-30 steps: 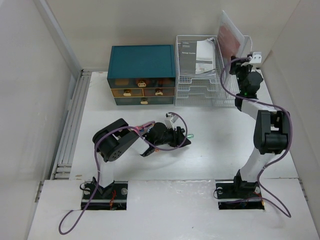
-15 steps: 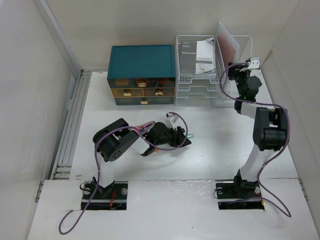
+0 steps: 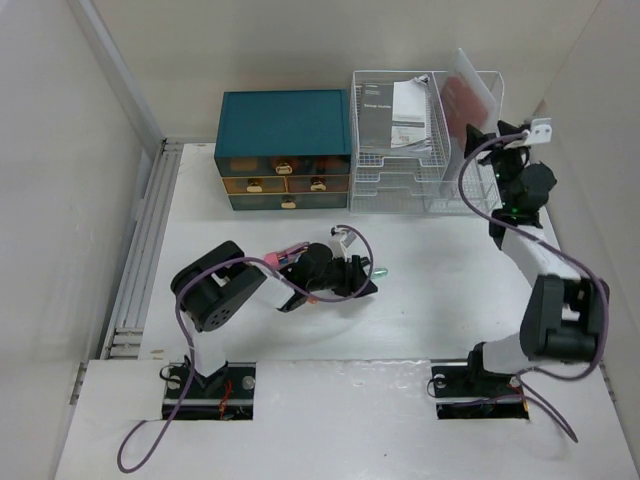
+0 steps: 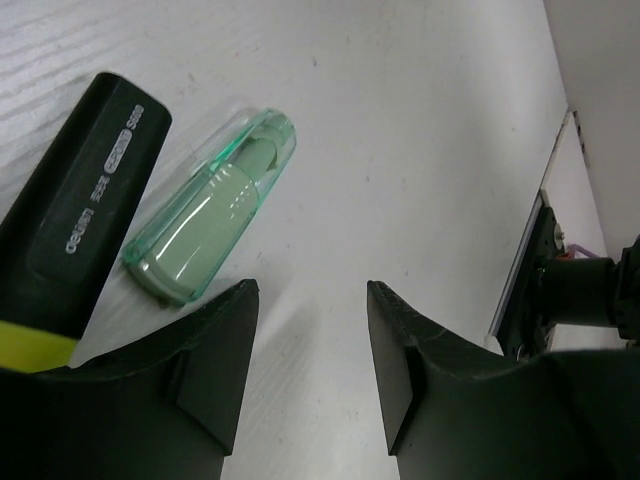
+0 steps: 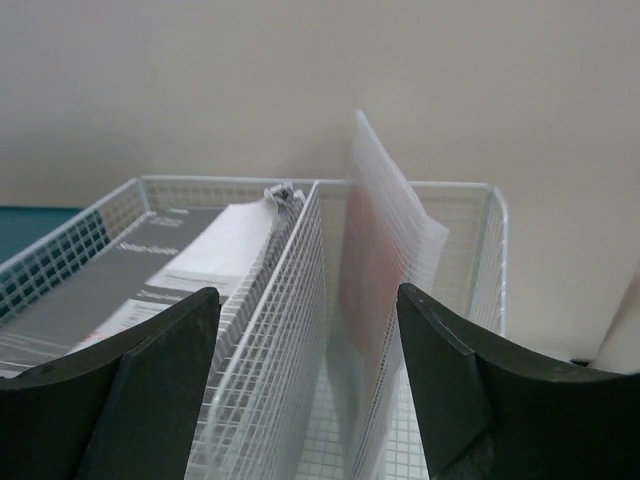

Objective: Organize the desk

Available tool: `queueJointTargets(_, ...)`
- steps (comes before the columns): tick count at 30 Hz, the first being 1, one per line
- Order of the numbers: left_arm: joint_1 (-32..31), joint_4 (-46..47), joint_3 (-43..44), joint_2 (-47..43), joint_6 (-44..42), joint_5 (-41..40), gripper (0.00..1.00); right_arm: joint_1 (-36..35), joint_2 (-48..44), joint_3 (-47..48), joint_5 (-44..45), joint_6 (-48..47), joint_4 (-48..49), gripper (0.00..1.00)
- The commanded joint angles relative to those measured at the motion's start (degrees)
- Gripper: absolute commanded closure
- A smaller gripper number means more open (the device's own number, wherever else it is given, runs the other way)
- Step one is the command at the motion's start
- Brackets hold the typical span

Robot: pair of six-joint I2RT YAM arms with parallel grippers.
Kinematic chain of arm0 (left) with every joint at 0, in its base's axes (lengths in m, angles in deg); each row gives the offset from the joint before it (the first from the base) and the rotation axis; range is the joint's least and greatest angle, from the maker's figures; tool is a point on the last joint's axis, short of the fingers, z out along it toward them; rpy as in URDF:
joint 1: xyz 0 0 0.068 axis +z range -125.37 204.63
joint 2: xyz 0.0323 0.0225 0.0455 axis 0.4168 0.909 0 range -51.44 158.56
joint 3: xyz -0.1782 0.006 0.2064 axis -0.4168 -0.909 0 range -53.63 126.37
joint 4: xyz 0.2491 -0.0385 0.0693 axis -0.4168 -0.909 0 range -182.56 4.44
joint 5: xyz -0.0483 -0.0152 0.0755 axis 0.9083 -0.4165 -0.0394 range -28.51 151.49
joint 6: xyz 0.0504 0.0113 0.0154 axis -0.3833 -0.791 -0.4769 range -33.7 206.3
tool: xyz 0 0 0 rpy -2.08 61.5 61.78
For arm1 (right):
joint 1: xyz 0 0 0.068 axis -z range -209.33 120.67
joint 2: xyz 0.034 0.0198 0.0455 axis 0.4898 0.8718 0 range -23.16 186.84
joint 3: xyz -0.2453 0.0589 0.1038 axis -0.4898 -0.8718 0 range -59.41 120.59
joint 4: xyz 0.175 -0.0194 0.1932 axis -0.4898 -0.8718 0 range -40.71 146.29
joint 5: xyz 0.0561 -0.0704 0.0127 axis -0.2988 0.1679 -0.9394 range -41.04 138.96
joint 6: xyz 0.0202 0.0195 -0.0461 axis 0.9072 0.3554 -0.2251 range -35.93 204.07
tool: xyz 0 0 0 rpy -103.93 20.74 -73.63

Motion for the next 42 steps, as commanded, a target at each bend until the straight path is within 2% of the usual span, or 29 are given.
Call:
queueJointTargets(1, -0.14, -15.32, -2.67, -2.33, -3.63, -2.0, 0.53, 0.62, -10.82, -0.99, 2.25, -1.61, -7.41, 0.23)
queueJointTargets(3, -0.84, -17.95, -0.83, -4.18, -5.21, -2.7, 0.53, 0.62, -18.29, 0.41, 4.01, -3.02, -16.65, 0.21)
queueJointTargets(4, -1.62, -20.75, -0.13, -5.32, -5.74, -2.71, 0.53, 1.14, -20.31, 1.9, 2.02, -3.99, -22.01, 0.3)
queueJointTargets(5, -2.85, -22.52, 0.75, -7.86, -6.78, -3.4, 0.53, 1.14, -21.99, 5.22, 0.0, -5.91, -32.59, 0.6)
queueJointTargets(6, -3.64, -26.45, 2.93, -9.36, -7.58, -4.19, 0.53, 1.14, -24.61, 6.73, -5.42, -6.71, -36.87, 0.84)
queueJointTargets(7, -4.44, -28.67, 4.17, -10.94, -8.28, -4.81, 0.53, 1.14, -25.69, 7.62, -9.82, -7.85, -39.96, 0.97)
queueJointTargets(8, -5.92, -30.95, 5.57, -14.27, -9.59, -5.43, 0.53, 1.14, -26.74, 8.15, -14.22, -8.99, -44.52, 1.0)
queueJointTargets(10, -6.73, -37.87, 10.04, -17.71, -10.92, -8.05, 0.53, 1.14, -30.26, 7.46, -25.35, -10.68, -47.27, 1.0)
queueJointTargets(11, -7.42, -39.92, 11.38, -19.38, -11.45, -8.68, 0.57, 1.14, -31.14, 6.84, -28.21, -10.68, -47.9, 1.0)
queueJointTargets(12, -7.43, -41.68, 12.52, -22.79, -12.32, -8.68, 0.6, 1.14, -31.84, 5.45, -30.58, -10.68, -48.42, 0.77)
queueJointTargets(13, -7.43, -43.26, 14.36, -24.57, -12.94, -10.69, 0.65, 1.14, -32.46, 4.82, -32.17, -9.63, -48.43, 0.48)
queueJointTargets(14, -7.43, -45.8, 14.99, -26.32, -13.47, -11.32, 0.72, 1.14, -32.46, 4.03, -34.89, -9.1, -48.43, 0.34)
queueJointTargets(15, -6.65, -46.7, 15.6, -29.82, -13.47, -11.32, 0.86, 1.14, -32.46, 3.42, -36.91, -9.09, -48.95, 0.29)
queueJointTargets(16, -4.9, -47.23, 16.22, -31.68, -14.17, -10.71, 0.9, 1.14, -31.25, 2.71, -40.33, -9.09, -49.57, 0.09)
queueJointTargets(17, -3.66, -48.28, 16.22, -33.36, -14.18, -10.01, 0.95, 1.14, -30.54, 2.71, -41.67, -9.09, -50.44, 0.01)
queueJointTargets(18, -2.43, -48.99, 16.74, -34.94, -14.7, -10.0, 1.0, 1.14, -29.57, 2.71, -43.68, -9.09, -51.23, 0.01)
queueJointTargets(21, 1.96, -52.92, 17.45, -41.97, -15.5, -13.67, 1.0, -0.42, -25.88, 2.71, -47.66, -9.09, -55.44, 0.01)
queueJointTargets(22, 2.93, -54.17, 18.24, -45.47, -15.5, -16.39, 1.0, -1.48, -25.35, 3.32, -47.66, -11.36, -60.59, 0.01)
queueJointTargets(23, 5.03, -55.31, 18.24, -47.24, -15.5, -19.2, 1.0, -2.97, -24.74, 3.93, -45.92, -17.82, -64.04, 0.01)
queueJointTargets(24, 6.18, -56.63, 18.77, -49.0, -15.5, -25.24, 1.0, -7.6, -24.73, 4.72, -40.33, -22.15, -68.08, 0.01)
queueJointTargets(27, 9.17, -60.15, 18.08, -56.56, -14.18, -37.28, 1.0, -16.4, -24.21, 4.03, -32.13, -29.91, -72.42, 0.01)
queueJointTargets(28, 9.96, -61.55, 18.07, -58.14, -14.18, -38.73, 0.79, -22.79, -24.2, 4.02, -26.88, -31.49, -72.42, 0.01)
queueJointTargets(29, 11.54, -62.17, 18.07, -60.68, -16.01, -39.61, 0.63, -26.16, -23.51, 3.33, -23.78, -32.55, -71.9, 0.01)
queueJointTargets(30, 12.25, -62.87, 18.07, -61.66, -17.15, -39.62, 0.42, -29.32, -22.19, 2.71, -20.53, -34.39, -71.2, 0.01)
queueJointTargets(31, 12.78, -64.27, 18.07, -62.46, -18.3, -40.23, 0.24, -35.1, -21.14, 2.71, -14.84, -35.28, -70.41, 0.01)
queueJointTargets(32, 12.78, -64.98, 18.07, -63.16, -19.0, -40.93, 0.1, -37.59, -19.99, 2.71, -12.44, -35.89, -69.36, 0.01)
queueJointTargets(34, 14.18, -66.21, 16.85, -65.01, -20.15, -42.95, 0.01, -41.29, -15.79, 3.4, -9.0, -37.31, -66.9, 0.01)
queueJointTargets(39, 14.72, -65.78, 10.53, -70.53, -22.61, -46.48, 0.01, -48.24, -5.6, 8.32, -0.56, -41.51, -64.61, 0.01)
queueJointTargets(42, 14.72, -64.64, 10.51, -72.39, -22.62, -46.48, 0.01, -50.18, -1.8, 10.78, 1.91, -42.84, -63.91, 0.01)
